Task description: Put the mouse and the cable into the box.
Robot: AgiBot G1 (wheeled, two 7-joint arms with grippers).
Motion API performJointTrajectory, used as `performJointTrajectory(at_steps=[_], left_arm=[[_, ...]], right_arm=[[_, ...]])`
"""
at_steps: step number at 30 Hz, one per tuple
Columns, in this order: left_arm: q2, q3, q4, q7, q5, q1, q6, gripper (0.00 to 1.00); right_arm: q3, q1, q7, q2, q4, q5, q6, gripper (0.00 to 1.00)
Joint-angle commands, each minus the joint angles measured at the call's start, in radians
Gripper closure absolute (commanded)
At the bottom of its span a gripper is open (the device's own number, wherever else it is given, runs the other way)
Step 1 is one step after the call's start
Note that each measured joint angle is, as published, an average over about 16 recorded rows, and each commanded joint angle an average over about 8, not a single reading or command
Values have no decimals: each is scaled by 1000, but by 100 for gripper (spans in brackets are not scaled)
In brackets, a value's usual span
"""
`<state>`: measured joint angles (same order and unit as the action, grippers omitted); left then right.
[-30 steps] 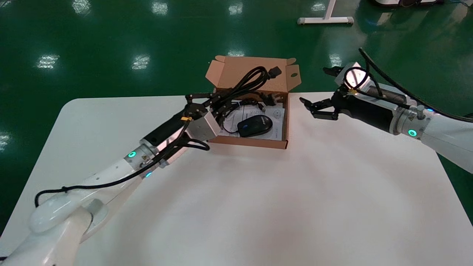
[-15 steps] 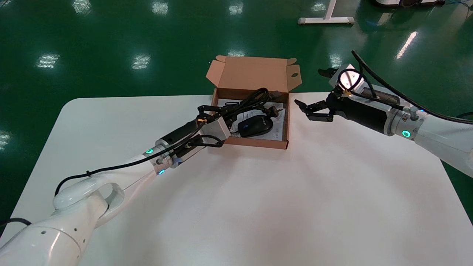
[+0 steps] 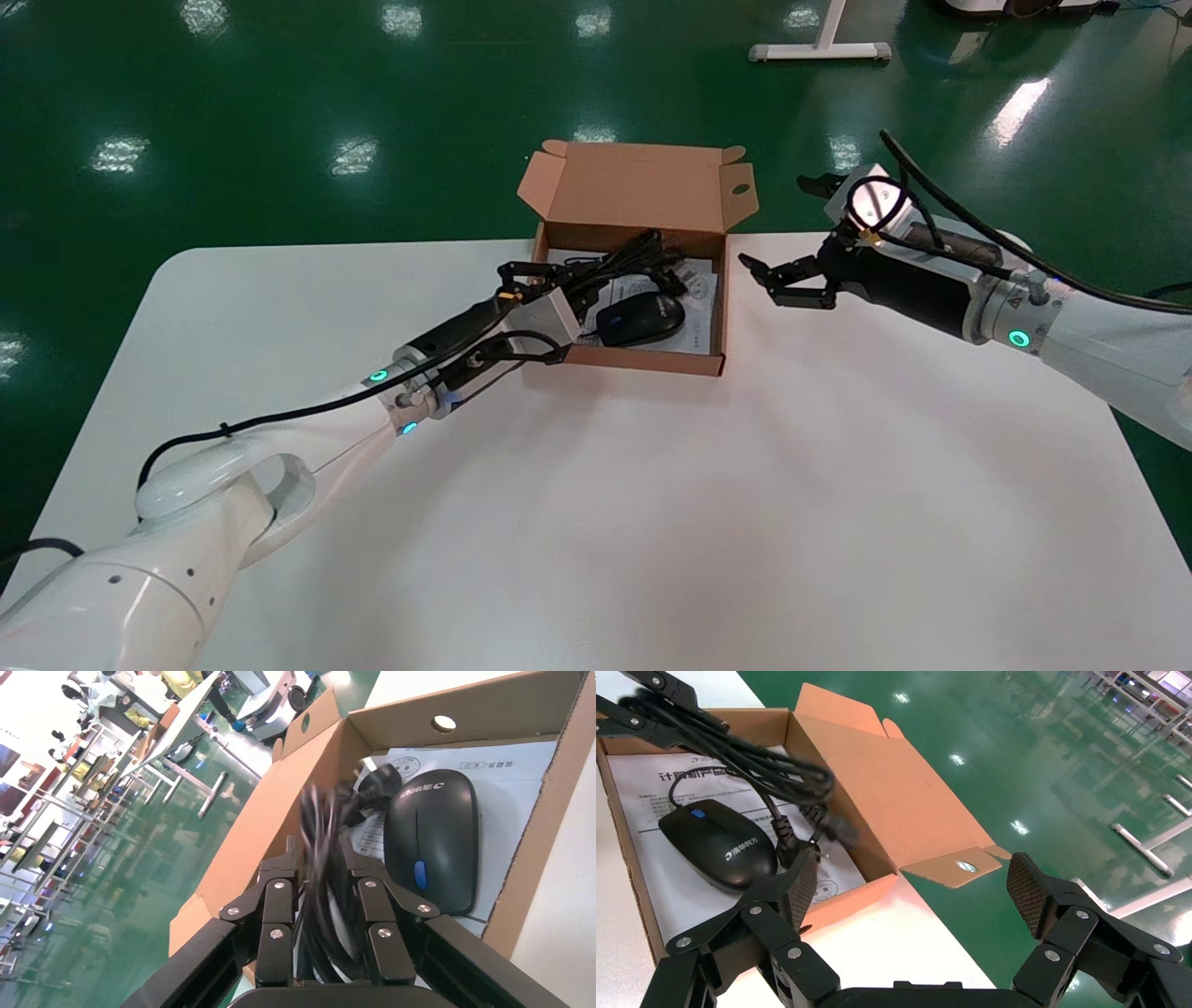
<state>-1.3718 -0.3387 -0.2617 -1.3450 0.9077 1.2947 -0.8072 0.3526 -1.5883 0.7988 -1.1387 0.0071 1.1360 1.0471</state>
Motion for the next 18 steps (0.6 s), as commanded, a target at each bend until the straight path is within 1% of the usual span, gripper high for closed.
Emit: performJointTrajectory(at_steps=[1,6,9,13,15,18], left_arm=[[1,4,-4,-5,5,-3,1,0],[18,0,-11,42,-7,-1,-20,0],[27,2,-15,123,-35,7,-54,0],[42,2,-17,240,-65,23,-106,0],[47,-1,-16,282,-72,28,-126,0],[52,-7,-20,319,-75,34,-137,0]], right_arm=[[0,0,0,-1,0,0,1,0],[-1,-3,7,-1,3,-1,-13,0],[-11,-5,19,-5,9,-16,-38,0],[-48,0,39,-19,20,-68,-79,0],[-66,6,54,-26,28,-95,-94,0],[-87,14,65,-32,35,-131,-107,0]])
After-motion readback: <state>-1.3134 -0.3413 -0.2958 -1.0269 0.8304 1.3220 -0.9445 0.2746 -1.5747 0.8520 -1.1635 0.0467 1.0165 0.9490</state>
